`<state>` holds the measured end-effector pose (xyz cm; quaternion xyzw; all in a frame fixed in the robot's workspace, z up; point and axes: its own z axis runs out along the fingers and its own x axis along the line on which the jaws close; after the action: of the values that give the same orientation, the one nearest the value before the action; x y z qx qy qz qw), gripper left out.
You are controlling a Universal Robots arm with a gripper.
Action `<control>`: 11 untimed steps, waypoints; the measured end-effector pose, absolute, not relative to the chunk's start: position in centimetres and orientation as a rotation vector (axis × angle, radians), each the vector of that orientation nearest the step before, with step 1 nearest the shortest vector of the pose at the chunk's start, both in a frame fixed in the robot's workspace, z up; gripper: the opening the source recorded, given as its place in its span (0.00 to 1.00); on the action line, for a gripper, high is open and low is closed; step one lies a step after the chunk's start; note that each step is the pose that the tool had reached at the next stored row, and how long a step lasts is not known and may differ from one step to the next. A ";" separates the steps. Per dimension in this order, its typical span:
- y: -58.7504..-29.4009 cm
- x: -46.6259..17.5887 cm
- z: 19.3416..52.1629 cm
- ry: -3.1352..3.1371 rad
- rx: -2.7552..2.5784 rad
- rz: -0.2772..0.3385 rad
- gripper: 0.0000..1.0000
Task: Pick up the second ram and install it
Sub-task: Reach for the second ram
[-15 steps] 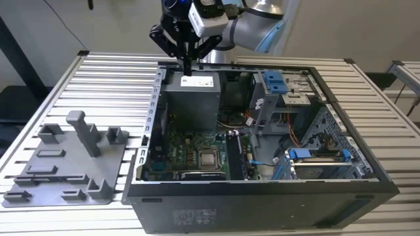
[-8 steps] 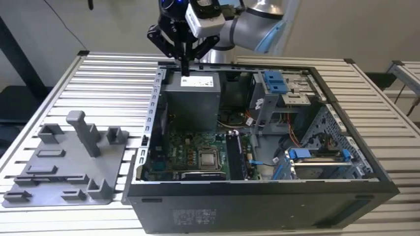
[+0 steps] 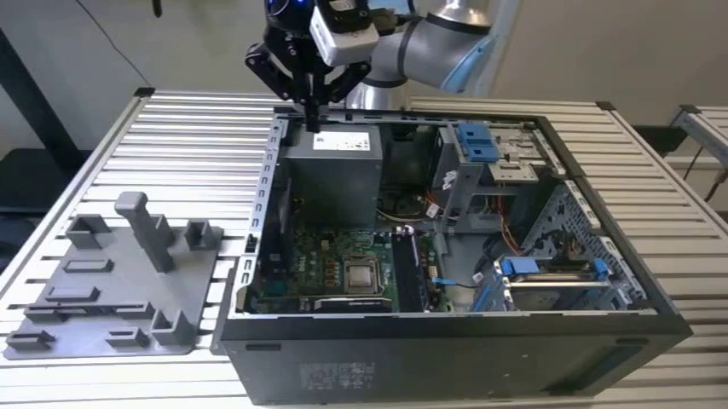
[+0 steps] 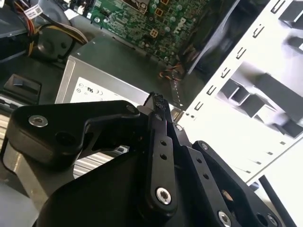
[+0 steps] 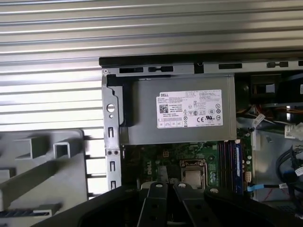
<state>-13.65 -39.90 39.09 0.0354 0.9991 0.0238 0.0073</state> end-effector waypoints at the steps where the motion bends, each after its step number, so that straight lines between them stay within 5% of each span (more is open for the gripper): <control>1: -39.9 -13.7 39.1 3.125 0.111 0.075 0.11; 11: -39.9 -15.4 39.0 3.127 0.111 0.075 0.11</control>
<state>-15.39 -39.90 38.98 0.0355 0.9991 0.0239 0.0059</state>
